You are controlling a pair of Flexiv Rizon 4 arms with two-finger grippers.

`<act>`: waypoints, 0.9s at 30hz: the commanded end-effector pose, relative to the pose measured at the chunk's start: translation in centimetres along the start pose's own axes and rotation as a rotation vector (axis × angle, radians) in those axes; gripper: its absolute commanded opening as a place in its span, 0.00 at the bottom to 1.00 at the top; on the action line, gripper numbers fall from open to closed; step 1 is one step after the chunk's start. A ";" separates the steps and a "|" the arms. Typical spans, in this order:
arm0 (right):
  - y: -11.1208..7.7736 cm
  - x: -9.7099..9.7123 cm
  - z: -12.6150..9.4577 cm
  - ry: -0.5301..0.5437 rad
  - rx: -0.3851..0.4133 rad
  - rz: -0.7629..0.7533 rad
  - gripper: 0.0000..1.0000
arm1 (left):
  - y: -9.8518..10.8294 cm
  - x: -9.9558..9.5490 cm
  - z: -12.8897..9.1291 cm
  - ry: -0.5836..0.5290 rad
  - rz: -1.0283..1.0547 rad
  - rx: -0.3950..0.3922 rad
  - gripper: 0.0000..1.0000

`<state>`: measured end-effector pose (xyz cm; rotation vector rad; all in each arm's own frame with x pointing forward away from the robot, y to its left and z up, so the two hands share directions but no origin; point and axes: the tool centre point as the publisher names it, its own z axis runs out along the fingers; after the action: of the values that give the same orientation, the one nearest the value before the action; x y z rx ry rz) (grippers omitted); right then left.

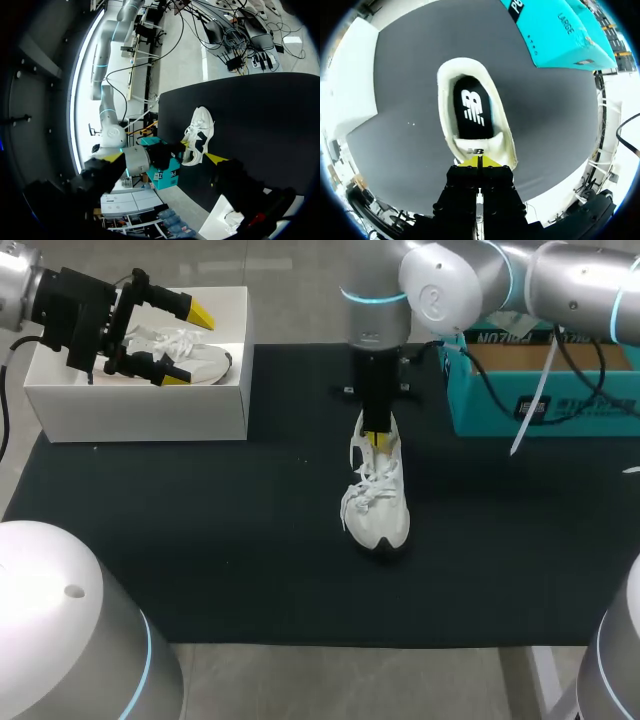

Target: Take the shoe out of the shoebox, open the shoe tongue, remove and reinsert the insole, then place the shoe into the shoebox

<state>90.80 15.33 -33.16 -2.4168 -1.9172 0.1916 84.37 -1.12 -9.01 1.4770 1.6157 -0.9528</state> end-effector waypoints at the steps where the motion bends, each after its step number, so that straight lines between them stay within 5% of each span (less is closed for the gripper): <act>1: -2.4 0.0 -1.8 0.195 -0.204 -0.682 0.00 | 0.1 -0.1 0.0 0.005 0.000 0.003 1.00; 3: -3.5 -0.1 -1.9 0.195 -0.204 -0.844 0.00 | 0.1 -0.1 0.0 0.005 0.000 0.003 1.00; 16: -3.5 -0.1 -1.9 0.195 -0.204 -0.844 0.00 | 0.1 -0.1 0.0 0.005 0.000 0.003 1.00; 21: -0.7 0.2 -3.5 0.122 -0.322 -1.335 0.00 | 0.1 -0.1 0.0 0.005 0.000 0.003 1.00; 27: 2.0 -0.2 -4.6 -0.100 -0.200 -1.577 0.00 | 0.1 -0.1 0.0 0.005 0.000 0.003 1.00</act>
<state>92.22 14.99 -29.24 -1.4003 -2.8124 -0.2095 84.37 -1.12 -9.01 1.4771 1.6157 -0.9529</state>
